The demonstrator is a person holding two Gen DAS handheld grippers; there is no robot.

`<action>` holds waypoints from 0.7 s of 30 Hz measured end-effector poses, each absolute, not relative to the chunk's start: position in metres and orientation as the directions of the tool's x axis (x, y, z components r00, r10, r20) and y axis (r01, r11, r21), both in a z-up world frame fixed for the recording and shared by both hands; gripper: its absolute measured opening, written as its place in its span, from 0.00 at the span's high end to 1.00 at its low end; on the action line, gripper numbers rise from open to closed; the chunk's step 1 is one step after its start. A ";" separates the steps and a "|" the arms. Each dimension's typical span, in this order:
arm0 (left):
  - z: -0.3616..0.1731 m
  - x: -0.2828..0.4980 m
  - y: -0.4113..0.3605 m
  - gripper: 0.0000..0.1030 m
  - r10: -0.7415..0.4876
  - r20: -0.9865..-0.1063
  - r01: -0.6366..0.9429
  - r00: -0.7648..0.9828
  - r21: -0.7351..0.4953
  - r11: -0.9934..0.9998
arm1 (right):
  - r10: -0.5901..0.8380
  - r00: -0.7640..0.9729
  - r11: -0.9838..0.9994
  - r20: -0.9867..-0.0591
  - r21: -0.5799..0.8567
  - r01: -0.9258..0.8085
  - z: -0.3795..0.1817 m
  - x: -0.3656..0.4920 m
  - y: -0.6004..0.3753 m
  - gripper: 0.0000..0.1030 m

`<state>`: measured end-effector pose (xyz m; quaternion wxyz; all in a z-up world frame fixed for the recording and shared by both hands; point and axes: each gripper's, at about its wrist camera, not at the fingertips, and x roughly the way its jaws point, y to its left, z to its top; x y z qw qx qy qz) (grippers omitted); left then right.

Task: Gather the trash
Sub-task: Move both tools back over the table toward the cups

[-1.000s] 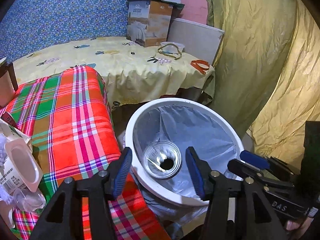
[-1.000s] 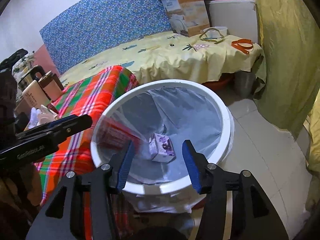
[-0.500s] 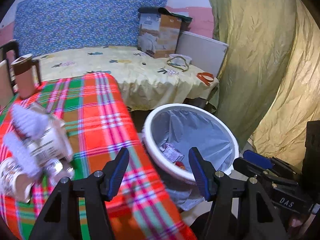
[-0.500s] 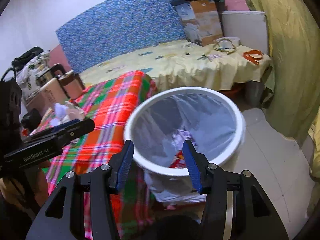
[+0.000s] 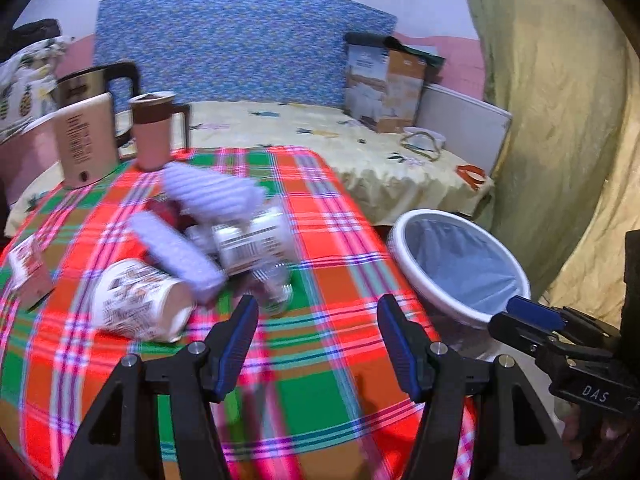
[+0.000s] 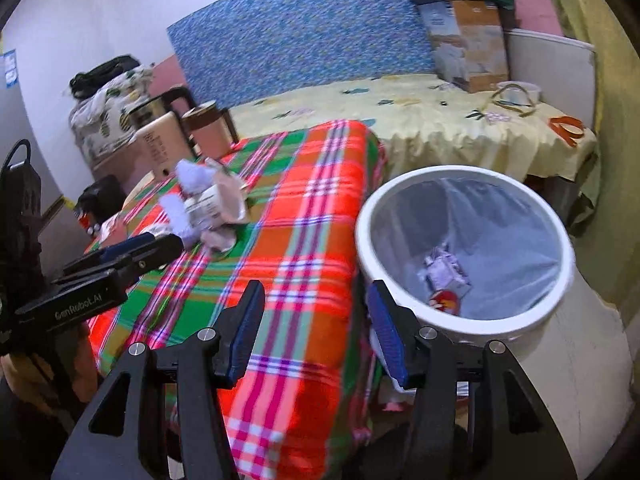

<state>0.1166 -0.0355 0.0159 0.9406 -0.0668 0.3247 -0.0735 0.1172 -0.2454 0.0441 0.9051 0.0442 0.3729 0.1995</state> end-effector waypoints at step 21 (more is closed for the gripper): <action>-0.007 0.119 0.055 0.34 0.036 -0.617 -0.120 0.786 -0.096 0.988 | 0.482 0.577 0.860 -0.659 0.229 -0.457 0.043 0.130 -0.181 0.46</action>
